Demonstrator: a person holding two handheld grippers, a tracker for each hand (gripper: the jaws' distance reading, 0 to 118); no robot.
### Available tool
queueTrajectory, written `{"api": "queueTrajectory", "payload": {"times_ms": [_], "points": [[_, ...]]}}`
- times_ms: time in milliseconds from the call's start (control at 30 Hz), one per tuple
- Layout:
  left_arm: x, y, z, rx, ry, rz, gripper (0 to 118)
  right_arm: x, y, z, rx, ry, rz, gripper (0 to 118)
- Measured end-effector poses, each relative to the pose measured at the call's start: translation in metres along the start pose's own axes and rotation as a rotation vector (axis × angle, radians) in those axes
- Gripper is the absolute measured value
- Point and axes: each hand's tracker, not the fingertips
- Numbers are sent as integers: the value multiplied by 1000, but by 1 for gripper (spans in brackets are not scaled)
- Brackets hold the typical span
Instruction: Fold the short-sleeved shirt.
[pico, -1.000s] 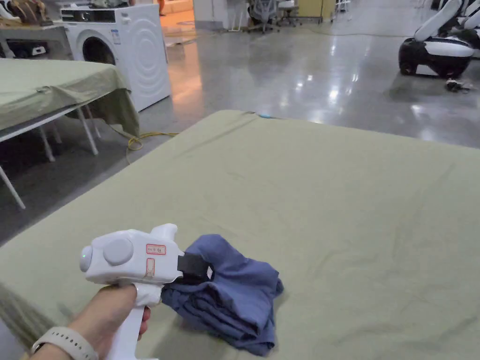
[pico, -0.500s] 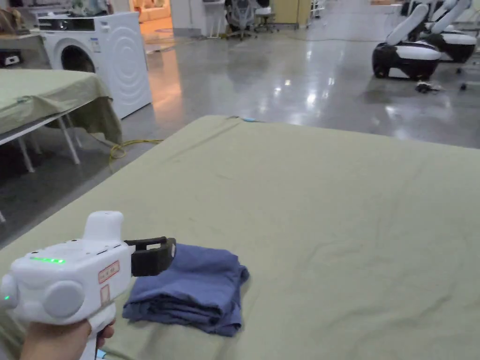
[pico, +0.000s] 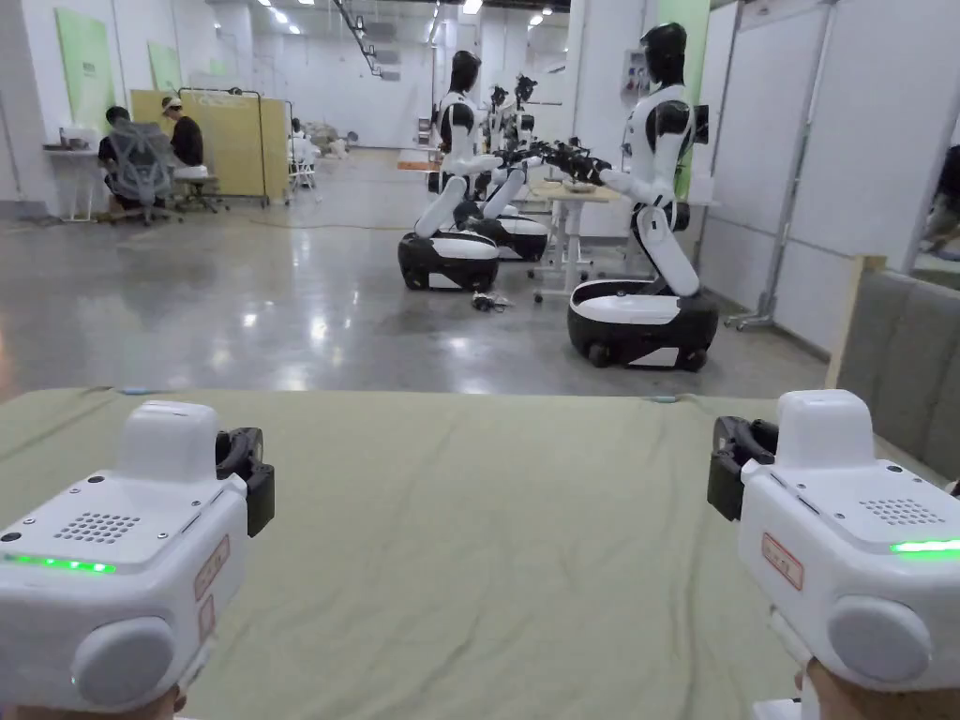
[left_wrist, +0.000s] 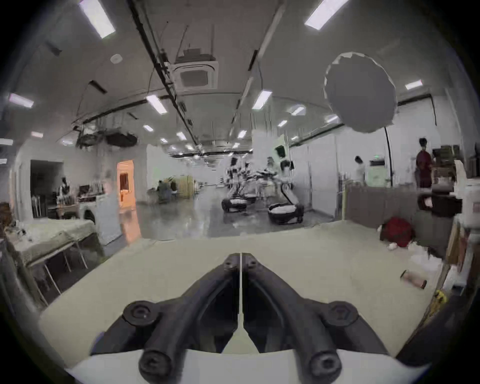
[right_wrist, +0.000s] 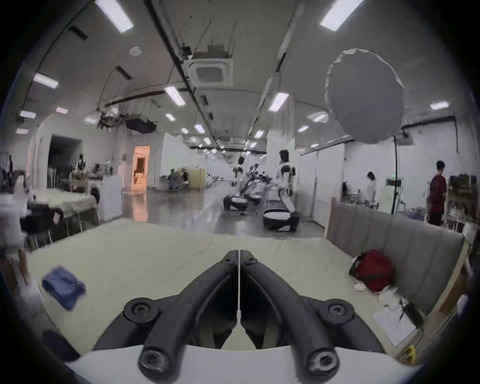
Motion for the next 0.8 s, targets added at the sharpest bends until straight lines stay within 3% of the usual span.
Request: {"api": "queueTrajectory", "payload": {"times_ms": [33, 100, 200, 233, 400, 600, 667, 733, 800], "points": [[9, 3, 1, -10, 13, 43, 0, 3, 5, 2, 2, 6, -32, 4], [24, 8, 0, -32, -17, 88, 0, 1, 8, 5, 15, 17, -6, 5], [47, 6, 2, -39, -40, 32, 1, -8, 2, 5, 15, 10, 142, 8], [54, 5, 2, -38, -47, 7, 1, -10, 0, 3, 11, 20, 152, 8], [67, 5, 4, -62, -40, 3, 3, -14, -9, -5, -14, 52, 85, 8], [54, 1, -1, -54, -33, -13, 5, -24, -16, -11, -18, 72, 81, 8], [52, 1, 1, -48, -39, -10, 7, -28, -15, -8, -21, 85, 78, 14], [52, 1, 2, -50, -47, -15, 17, -32, -15, -9, -28, 88, 81, 19], [50, 2, 3, -51, -47, -17, 40, -34, -17, -9, -30, 93, 81, 25]]}}
